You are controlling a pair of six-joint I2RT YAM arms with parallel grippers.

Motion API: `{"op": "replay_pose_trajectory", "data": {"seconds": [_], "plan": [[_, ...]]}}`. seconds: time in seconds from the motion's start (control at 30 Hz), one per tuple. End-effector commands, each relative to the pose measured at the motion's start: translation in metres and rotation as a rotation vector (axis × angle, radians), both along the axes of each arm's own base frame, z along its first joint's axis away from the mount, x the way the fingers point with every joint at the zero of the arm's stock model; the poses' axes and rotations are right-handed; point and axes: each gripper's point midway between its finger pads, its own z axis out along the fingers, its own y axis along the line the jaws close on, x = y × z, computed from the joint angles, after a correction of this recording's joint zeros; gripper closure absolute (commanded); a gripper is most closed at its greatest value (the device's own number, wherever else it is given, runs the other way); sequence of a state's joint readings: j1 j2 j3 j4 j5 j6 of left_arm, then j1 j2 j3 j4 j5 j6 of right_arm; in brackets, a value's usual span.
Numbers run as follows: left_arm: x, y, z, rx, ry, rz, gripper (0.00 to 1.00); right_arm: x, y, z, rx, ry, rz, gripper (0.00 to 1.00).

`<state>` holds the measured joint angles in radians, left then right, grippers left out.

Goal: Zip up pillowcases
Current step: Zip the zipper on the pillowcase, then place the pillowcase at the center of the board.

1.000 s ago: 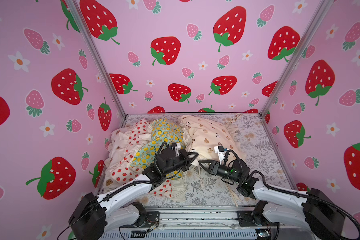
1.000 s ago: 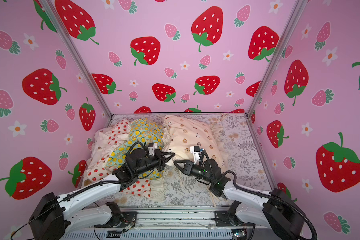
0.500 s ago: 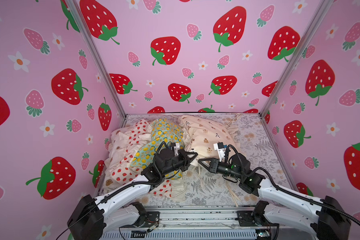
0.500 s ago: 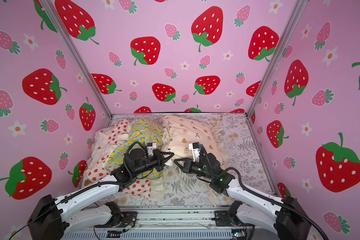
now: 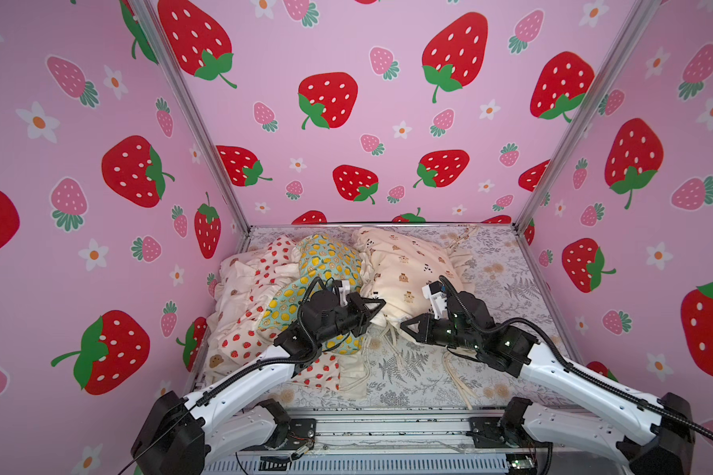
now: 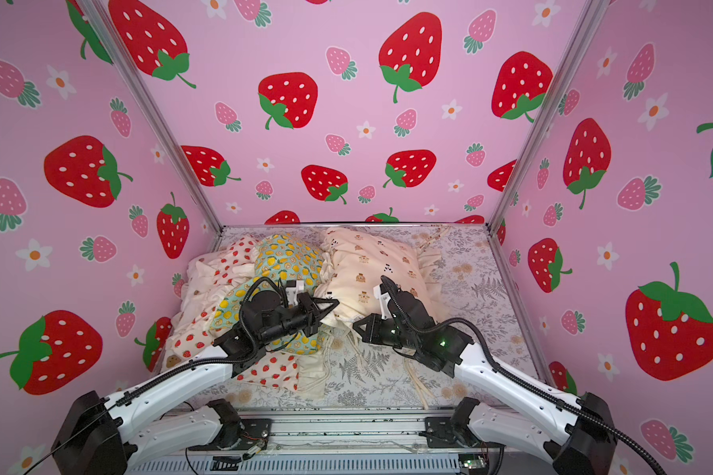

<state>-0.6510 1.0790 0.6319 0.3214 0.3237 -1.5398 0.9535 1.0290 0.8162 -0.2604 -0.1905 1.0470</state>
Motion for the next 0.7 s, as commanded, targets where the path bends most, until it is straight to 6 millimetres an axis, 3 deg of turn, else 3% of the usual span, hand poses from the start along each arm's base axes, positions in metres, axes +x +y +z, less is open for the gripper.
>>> {"op": "replay_pose_trajectory", "data": {"seconds": [0.0, 0.27, 0.37, 0.43, 0.5, 0.57, 0.67], "plan": [[0.01, 0.014, 0.036, -0.029, -0.106, 0.027, 1.0, -0.003, -0.043, -0.041, -0.259, 0.069, -0.091, 1.0], [0.047, 0.087, 0.036, 0.11, -0.15, 0.189, 1.0, -0.013, -0.127, -0.077, -0.54, 0.133, -0.239, 1.0], [0.057, 0.093, 0.039, 0.121, -0.157, 0.172, 1.0, -0.018, -0.144, -0.082, -0.585, 0.148, -0.259, 1.0], [0.061, 0.094, 0.038, 0.156, -0.174, 0.173, 1.0, -0.021, -0.169, -0.085, -0.681, 0.165, -0.306, 1.0], [0.062, 0.103, 0.027, 0.211, -0.138, 0.194, 1.0, -0.018, -0.186, -0.083, -0.708, 0.155, -0.365, 1.0], [0.06, 0.105, 0.027, 0.256, -0.175, 0.203, 1.0, -0.009, -0.192, -0.083, -0.685, 0.142, -0.411, 1.0], [0.049, 0.094, 0.023, 0.395, -0.202, 0.161, 1.0, 0.01, -0.177, -0.071, -0.616, 0.095, -0.389, 1.0]]}}
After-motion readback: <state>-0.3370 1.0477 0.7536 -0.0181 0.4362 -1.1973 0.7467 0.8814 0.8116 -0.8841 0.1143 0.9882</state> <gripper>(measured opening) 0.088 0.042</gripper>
